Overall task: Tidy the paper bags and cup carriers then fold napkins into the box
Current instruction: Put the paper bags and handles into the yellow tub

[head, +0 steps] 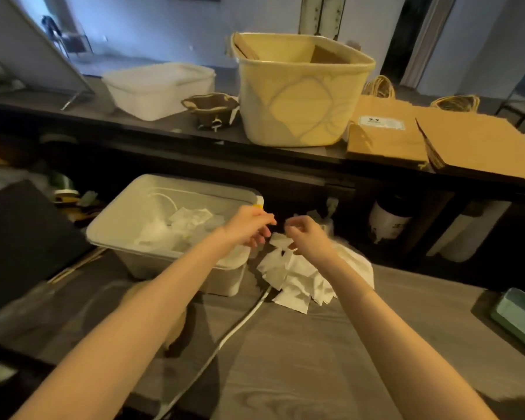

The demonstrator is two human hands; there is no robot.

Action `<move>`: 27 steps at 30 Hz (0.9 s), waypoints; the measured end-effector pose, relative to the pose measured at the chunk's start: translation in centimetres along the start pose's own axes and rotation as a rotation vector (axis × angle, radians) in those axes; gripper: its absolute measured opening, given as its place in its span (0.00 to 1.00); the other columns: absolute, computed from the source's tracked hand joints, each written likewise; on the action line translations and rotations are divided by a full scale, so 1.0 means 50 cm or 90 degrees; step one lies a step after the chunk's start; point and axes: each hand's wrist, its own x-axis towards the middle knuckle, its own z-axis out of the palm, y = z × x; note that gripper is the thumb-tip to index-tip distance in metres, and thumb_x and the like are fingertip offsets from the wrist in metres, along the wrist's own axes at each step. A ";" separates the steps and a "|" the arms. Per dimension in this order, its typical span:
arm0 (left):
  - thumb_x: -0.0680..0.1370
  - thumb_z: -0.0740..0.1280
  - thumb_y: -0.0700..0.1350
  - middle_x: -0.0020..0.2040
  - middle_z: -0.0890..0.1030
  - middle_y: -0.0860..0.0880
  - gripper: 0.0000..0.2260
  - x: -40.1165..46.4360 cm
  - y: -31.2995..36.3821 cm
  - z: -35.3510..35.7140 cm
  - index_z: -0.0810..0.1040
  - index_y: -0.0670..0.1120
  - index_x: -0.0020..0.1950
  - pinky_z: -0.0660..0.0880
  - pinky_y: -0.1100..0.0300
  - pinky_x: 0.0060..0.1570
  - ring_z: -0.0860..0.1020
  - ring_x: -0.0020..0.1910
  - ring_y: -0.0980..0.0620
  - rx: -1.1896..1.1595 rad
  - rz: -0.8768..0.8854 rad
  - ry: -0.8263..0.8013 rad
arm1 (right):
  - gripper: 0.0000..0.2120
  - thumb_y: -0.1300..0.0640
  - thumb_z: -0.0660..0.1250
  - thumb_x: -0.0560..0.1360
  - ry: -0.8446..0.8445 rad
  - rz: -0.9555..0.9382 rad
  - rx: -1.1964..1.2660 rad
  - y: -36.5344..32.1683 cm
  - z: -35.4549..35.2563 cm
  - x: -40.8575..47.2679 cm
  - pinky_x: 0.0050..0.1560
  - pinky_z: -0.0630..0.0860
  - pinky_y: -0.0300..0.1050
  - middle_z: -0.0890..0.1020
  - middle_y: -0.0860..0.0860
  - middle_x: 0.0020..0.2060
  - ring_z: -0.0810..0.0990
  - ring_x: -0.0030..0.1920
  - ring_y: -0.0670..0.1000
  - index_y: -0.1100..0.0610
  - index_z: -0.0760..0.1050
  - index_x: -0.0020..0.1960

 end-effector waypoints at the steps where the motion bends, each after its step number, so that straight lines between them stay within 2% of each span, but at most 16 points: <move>1: 0.80 0.60 0.46 0.34 0.74 0.49 0.08 -0.018 -0.013 -0.027 0.76 0.46 0.44 0.65 0.67 0.25 0.70 0.29 0.56 -0.004 -0.006 0.032 | 0.15 0.55 0.60 0.79 -0.023 0.013 0.030 -0.010 0.024 0.000 0.50 0.76 0.48 0.78 0.50 0.47 0.78 0.44 0.49 0.57 0.70 0.64; 3: 0.80 0.61 0.47 0.33 0.72 0.49 0.09 -0.032 -0.033 -0.062 0.76 0.47 0.43 0.63 0.68 0.24 0.69 0.29 0.56 -0.002 -0.036 0.082 | 0.17 0.56 0.60 0.78 -0.027 0.053 0.091 -0.014 0.051 0.006 0.49 0.77 0.49 0.76 0.50 0.42 0.77 0.41 0.49 0.59 0.67 0.66; 4: 0.80 0.61 0.47 0.33 0.72 0.49 0.08 -0.050 -0.048 -0.086 0.76 0.47 0.43 0.62 0.67 0.23 0.68 0.28 0.56 -0.012 -0.055 0.120 | 0.19 0.56 0.61 0.78 -0.030 0.069 0.116 -0.022 0.069 0.006 0.50 0.76 0.50 0.76 0.51 0.43 0.76 0.42 0.50 0.59 0.65 0.67; 7: 0.80 0.61 0.45 0.31 0.72 0.48 0.08 -0.102 -0.086 -0.160 0.75 0.46 0.42 0.63 0.67 0.21 0.67 0.23 0.55 -0.110 -0.097 0.265 | 0.24 0.54 0.63 0.77 -0.024 0.131 0.147 -0.035 0.115 0.011 0.57 0.75 0.51 0.72 0.55 0.57 0.75 0.54 0.54 0.59 0.61 0.70; 9: 0.80 0.60 0.45 0.30 0.71 0.47 0.10 -0.126 -0.114 -0.202 0.73 0.44 0.41 0.65 0.66 0.22 0.67 0.23 0.54 -0.156 -0.138 0.349 | 0.27 0.49 0.64 0.74 -0.016 0.169 0.164 -0.039 0.144 0.010 0.60 0.73 0.55 0.70 0.55 0.59 0.73 0.59 0.58 0.58 0.63 0.69; 10: 0.80 0.60 0.45 0.30 0.71 0.47 0.10 -0.136 -0.124 -0.217 0.72 0.43 0.41 0.67 0.64 0.25 0.68 0.25 0.52 -0.174 -0.164 0.365 | 0.29 0.45 0.65 0.69 -0.013 0.186 0.175 -0.036 0.157 0.011 0.59 0.73 0.57 0.72 0.55 0.58 0.74 0.58 0.60 0.57 0.66 0.66; 12: 0.80 0.60 0.45 0.31 0.72 0.45 0.09 -0.153 -0.146 -0.236 0.71 0.40 0.45 0.70 0.60 0.28 0.70 0.28 0.50 -0.199 -0.212 0.359 | 0.29 0.40 0.63 0.59 0.012 0.210 0.203 -0.011 0.188 0.029 0.52 0.75 0.58 0.75 0.57 0.51 0.77 0.52 0.61 0.55 0.71 0.54; 13: 0.80 0.59 0.44 0.33 0.73 0.44 0.08 -0.161 -0.157 -0.241 0.71 0.39 0.47 0.71 0.59 0.30 0.72 0.29 0.49 -0.197 -0.232 0.351 | 0.23 0.43 0.64 0.61 0.012 0.206 0.237 0.000 0.203 0.033 0.46 0.75 0.57 0.75 0.57 0.46 0.77 0.46 0.60 0.56 0.70 0.50; 15: 0.80 0.59 0.45 0.37 0.77 0.43 0.10 -0.173 -0.178 -0.246 0.71 0.38 0.54 0.74 0.58 0.33 0.75 0.33 0.48 -0.185 -0.258 0.339 | 0.06 0.55 0.63 0.72 0.007 0.203 0.300 -0.005 0.222 0.015 0.34 0.68 0.49 0.73 0.56 0.37 0.72 0.35 0.55 0.58 0.70 0.45; 16: 0.80 0.60 0.45 0.39 0.78 0.43 0.12 -0.174 -0.186 -0.248 0.71 0.37 0.57 0.75 0.57 0.33 0.76 0.35 0.48 -0.187 -0.259 0.337 | 0.03 0.59 0.60 0.74 0.009 0.199 0.322 -0.011 0.226 0.004 0.32 0.65 0.47 0.71 0.56 0.34 0.70 0.32 0.54 0.58 0.71 0.43; 19: 0.79 0.63 0.43 0.46 0.79 0.40 0.15 -0.168 -0.199 -0.254 0.70 0.35 0.62 0.76 0.58 0.33 0.78 0.37 0.48 -0.200 -0.235 0.354 | 0.09 0.63 0.57 0.77 0.016 0.186 0.370 -0.012 0.231 0.001 0.33 0.63 0.46 0.71 0.56 0.33 0.69 0.32 0.53 0.58 0.72 0.40; 21: 0.78 0.65 0.42 0.49 0.79 0.40 0.16 -0.161 -0.206 -0.254 0.71 0.36 0.63 0.76 0.59 0.32 0.78 0.37 0.50 -0.190 -0.217 0.371 | 0.09 0.63 0.56 0.79 0.013 0.193 0.393 -0.018 0.226 0.001 0.32 0.66 0.45 0.73 0.55 0.35 0.70 0.33 0.52 0.58 0.72 0.42; 23: 0.77 0.66 0.41 0.49 0.79 0.41 0.16 -0.152 -0.213 -0.254 0.71 0.38 0.63 0.76 0.61 0.32 0.78 0.37 0.51 -0.180 -0.204 0.384 | 0.05 0.61 0.57 0.81 0.006 0.199 0.421 -0.014 0.223 0.007 0.35 0.70 0.43 0.76 0.55 0.41 0.73 0.36 0.51 0.58 0.71 0.51; 25: 0.77 0.67 0.42 0.45 0.79 0.43 0.15 -0.139 -0.215 -0.261 0.71 0.38 0.62 0.75 0.62 0.32 0.77 0.36 0.52 -0.175 -0.197 0.388 | 0.08 0.59 0.59 0.81 0.009 0.206 0.439 -0.012 0.223 0.020 0.35 0.70 0.43 0.76 0.57 0.48 0.73 0.37 0.51 0.59 0.70 0.59; 27: 0.77 0.67 0.42 0.42 0.78 0.45 0.15 -0.122 -0.215 -0.272 0.71 0.39 0.61 0.75 0.63 0.31 0.77 0.35 0.53 -0.171 -0.194 0.381 | 0.13 0.58 0.60 0.80 0.012 0.212 0.443 -0.014 0.225 0.034 0.32 0.71 0.41 0.75 0.57 0.50 0.73 0.36 0.50 0.60 0.69 0.64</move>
